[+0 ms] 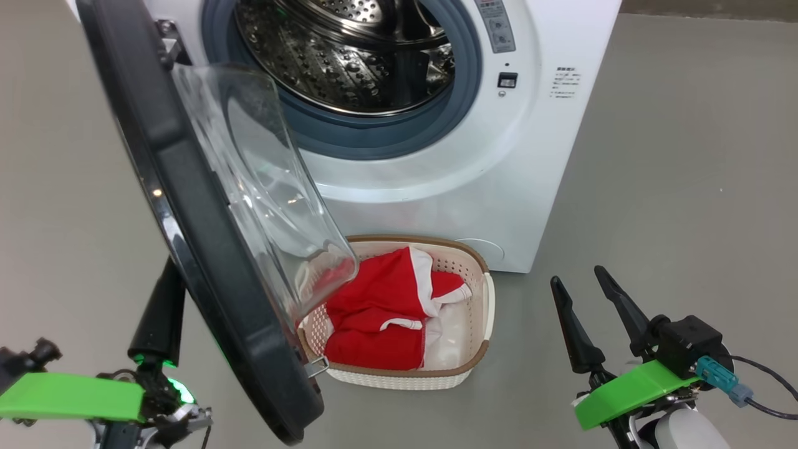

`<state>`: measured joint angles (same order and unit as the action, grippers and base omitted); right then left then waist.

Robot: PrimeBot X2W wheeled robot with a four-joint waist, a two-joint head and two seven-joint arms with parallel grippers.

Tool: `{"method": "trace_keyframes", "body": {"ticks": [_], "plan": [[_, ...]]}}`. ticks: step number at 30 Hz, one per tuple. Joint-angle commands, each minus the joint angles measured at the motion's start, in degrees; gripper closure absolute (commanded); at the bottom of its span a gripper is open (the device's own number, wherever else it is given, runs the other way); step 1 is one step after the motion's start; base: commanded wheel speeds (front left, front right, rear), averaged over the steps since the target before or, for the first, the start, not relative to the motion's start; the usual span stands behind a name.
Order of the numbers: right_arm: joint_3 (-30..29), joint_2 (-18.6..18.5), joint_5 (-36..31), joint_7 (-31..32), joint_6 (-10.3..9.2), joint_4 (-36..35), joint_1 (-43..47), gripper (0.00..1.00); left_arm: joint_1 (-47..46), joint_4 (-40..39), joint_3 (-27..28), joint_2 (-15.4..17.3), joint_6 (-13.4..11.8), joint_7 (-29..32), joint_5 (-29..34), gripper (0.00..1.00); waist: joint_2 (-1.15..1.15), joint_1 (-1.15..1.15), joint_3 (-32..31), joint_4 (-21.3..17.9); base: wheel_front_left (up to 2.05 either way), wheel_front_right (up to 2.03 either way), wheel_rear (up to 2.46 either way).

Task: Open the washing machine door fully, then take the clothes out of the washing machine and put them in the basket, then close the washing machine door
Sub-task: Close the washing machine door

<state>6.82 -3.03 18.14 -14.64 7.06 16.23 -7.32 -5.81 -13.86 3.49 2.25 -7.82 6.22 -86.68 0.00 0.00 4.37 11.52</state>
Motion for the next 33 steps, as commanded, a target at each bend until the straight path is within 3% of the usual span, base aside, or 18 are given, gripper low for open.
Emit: {"method": "trace_keyframes", "body": {"ticks": [1,16,25,33], "plan": [[1.61,0.14,0.59,-0.36,0.43,-1.43,-1.85,0.0,-0.58,-2.24,1.32,0.64,-0.31,0.23,-0.62,1.0,0.0,0.0,0.09,-0.72,0.0,0.0,0.0],[1.51,0.15,1.65,-0.36,0.43,-1.61,-2.68,0.0,-2.29,-5.01,-1.33,0.63,-2.26,-0.51,-3.66,1.0,0.0,0.0,1.36,-9.49,0.0,0.0,0.0],[1.46,0.15,1.36,-0.36,0.43,-1.97,-3.44,0.0,-7.34,-0.5,-1.17,0.63,-0.81,-2.28,-8.36,1.0,0.0,0.0,2.22,-15.6,0.0,0.0,0.0],[1.4,0.05,0.92,-0.36,0.43,-1.85,-3.66,0.0,-11.74,3.56,-0.73,0.85,0.2,-3.05,-8.03,1.0,0.0,0.0,2.87,-19.51,0.0,0.0,0.0]]}}
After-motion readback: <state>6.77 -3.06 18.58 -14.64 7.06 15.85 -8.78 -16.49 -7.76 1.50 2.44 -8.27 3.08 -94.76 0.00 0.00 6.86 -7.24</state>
